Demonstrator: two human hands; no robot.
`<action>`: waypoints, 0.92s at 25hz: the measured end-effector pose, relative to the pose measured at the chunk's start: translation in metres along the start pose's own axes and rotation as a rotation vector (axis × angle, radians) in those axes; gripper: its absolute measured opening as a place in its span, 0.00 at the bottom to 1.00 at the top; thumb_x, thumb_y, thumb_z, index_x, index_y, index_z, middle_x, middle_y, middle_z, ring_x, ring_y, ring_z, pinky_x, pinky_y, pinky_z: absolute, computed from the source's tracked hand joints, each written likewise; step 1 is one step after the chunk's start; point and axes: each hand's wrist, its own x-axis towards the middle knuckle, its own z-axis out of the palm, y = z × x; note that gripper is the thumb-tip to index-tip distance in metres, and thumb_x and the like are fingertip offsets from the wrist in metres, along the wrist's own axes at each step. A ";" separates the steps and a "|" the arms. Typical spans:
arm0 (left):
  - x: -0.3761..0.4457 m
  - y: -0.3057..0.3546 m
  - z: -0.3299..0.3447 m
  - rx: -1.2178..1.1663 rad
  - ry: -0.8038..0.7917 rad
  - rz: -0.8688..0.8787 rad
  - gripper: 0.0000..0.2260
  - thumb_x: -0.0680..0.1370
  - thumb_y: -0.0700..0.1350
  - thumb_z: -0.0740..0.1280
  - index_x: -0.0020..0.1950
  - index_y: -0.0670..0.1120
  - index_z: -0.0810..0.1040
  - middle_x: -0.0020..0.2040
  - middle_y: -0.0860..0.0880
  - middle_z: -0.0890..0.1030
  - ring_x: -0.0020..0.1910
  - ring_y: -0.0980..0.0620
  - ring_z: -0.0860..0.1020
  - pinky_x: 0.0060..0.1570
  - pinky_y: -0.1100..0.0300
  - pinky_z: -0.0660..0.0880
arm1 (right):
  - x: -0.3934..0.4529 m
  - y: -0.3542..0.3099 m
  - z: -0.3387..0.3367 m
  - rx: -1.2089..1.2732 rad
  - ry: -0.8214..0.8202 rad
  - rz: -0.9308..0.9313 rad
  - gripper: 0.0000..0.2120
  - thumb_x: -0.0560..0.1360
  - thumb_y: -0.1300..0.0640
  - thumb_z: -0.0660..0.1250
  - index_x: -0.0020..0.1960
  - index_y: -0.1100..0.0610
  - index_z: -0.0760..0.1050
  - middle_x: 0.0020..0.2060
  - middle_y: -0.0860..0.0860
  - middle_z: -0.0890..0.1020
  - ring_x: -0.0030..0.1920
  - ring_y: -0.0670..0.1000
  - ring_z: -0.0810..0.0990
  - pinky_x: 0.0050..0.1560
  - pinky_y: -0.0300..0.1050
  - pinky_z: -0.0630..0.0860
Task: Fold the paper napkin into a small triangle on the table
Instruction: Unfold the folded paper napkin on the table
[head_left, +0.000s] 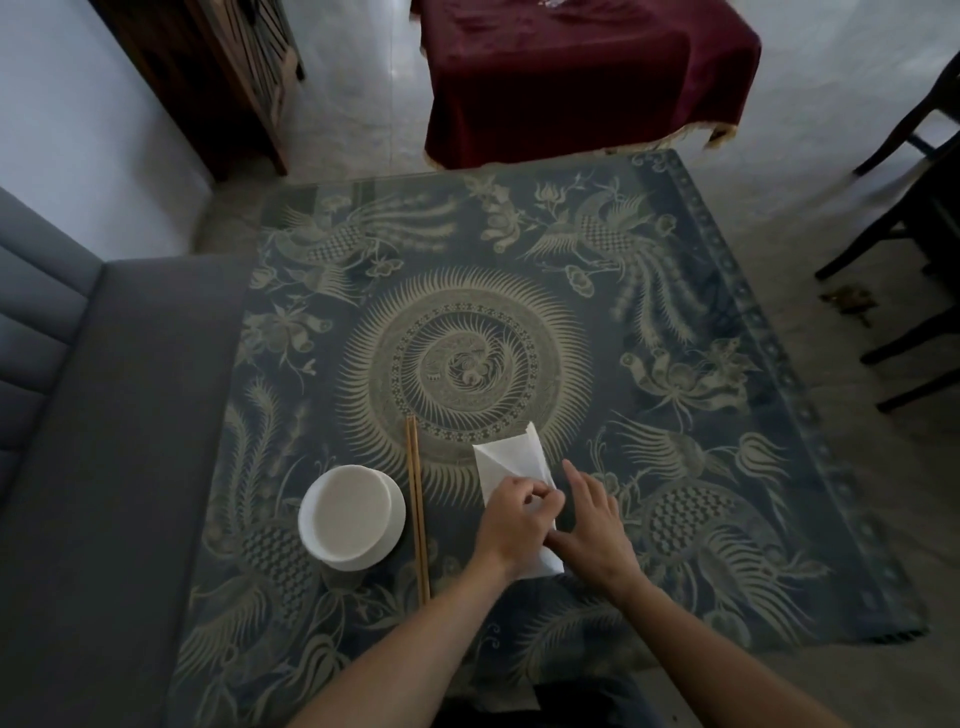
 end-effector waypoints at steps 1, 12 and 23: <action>0.001 0.004 0.004 -0.004 -0.031 0.018 0.10 0.75 0.55 0.66 0.45 0.49 0.80 0.49 0.50 0.79 0.47 0.56 0.77 0.48 0.59 0.74 | 0.003 0.004 -0.005 0.070 -0.022 0.030 0.45 0.69 0.32 0.63 0.78 0.50 0.52 0.72 0.50 0.63 0.71 0.54 0.61 0.68 0.56 0.64; 0.016 -0.017 -0.002 0.706 -0.022 0.301 0.12 0.79 0.51 0.62 0.58 0.49 0.77 0.58 0.53 0.76 0.56 0.53 0.73 0.55 0.58 0.71 | 0.024 0.056 -0.052 0.117 -0.023 0.314 0.02 0.70 0.56 0.70 0.40 0.53 0.81 0.35 0.49 0.82 0.38 0.49 0.80 0.41 0.46 0.76; 0.011 -0.031 0.010 1.115 -0.122 0.409 0.18 0.76 0.52 0.62 0.65 0.51 0.71 0.70 0.47 0.67 0.69 0.47 0.65 0.67 0.49 0.62 | 0.027 0.095 -0.096 -0.137 0.050 0.309 0.01 0.74 0.50 0.65 0.45 0.46 0.74 0.41 0.46 0.81 0.41 0.49 0.78 0.43 0.49 0.77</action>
